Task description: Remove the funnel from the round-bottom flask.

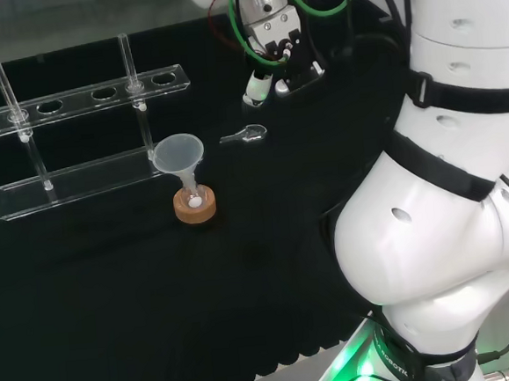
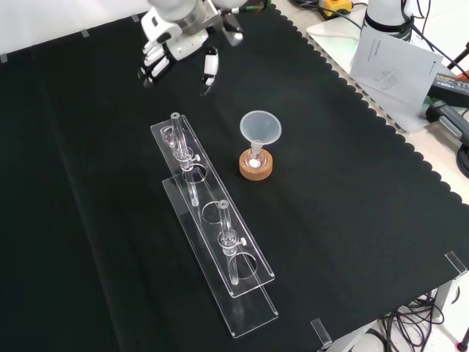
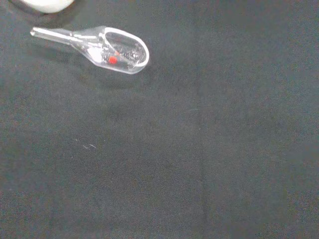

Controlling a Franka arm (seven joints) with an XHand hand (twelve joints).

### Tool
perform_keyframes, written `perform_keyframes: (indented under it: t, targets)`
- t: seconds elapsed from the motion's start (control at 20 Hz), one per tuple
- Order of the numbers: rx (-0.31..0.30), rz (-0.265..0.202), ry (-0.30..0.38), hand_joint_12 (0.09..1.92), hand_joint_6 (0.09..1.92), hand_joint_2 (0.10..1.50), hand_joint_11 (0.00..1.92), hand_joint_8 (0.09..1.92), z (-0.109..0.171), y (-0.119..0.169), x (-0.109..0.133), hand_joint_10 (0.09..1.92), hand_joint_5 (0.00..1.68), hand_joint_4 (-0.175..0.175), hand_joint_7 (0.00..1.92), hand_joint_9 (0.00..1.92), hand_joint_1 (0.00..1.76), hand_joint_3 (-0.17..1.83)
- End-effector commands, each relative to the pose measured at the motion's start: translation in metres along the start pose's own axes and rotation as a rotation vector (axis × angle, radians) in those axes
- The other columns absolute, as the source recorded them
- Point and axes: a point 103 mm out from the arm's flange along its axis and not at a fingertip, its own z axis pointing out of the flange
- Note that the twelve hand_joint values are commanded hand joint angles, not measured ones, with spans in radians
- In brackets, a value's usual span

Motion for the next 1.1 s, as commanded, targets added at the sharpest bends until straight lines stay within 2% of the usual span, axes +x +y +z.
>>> perform_keyframes:
  t: [0.05, 0.5, 0.8, 1.1]
  targets:
    - [-0.047, 0.032, 0.001, 1.37, 0.09, 0.66, 0.22, 0.66, -0.017, -0.049, 0.009, 0.7, 0.25, -0.039, 0.05, 0.32, 0.72, 0.41]
    - [-0.057, 0.035, 0.013, 1.41, 0.09, 0.66, 0.31, 0.67, -0.036, -0.102, 0.031, 0.7, 0.26, -0.024, 0.1, 0.35, 0.71, 0.4]
    - [-0.055, 0.02, -0.031, 1.45, 0.09, 0.65, 0.31, 0.67, -0.049, -0.138, 0.059, 0.7, 0.23, -0.014, 0.09, 0.32, 0.69, 0.39]
    - [-0.062, -0.009, -0.044, 1.46, 0.09, 0.64, 0.26, 0.66, -0.059, -0.163, 0.09, 0.71, 0.22, 0.002, 0.05, 0.28, 0.67, 0.37]
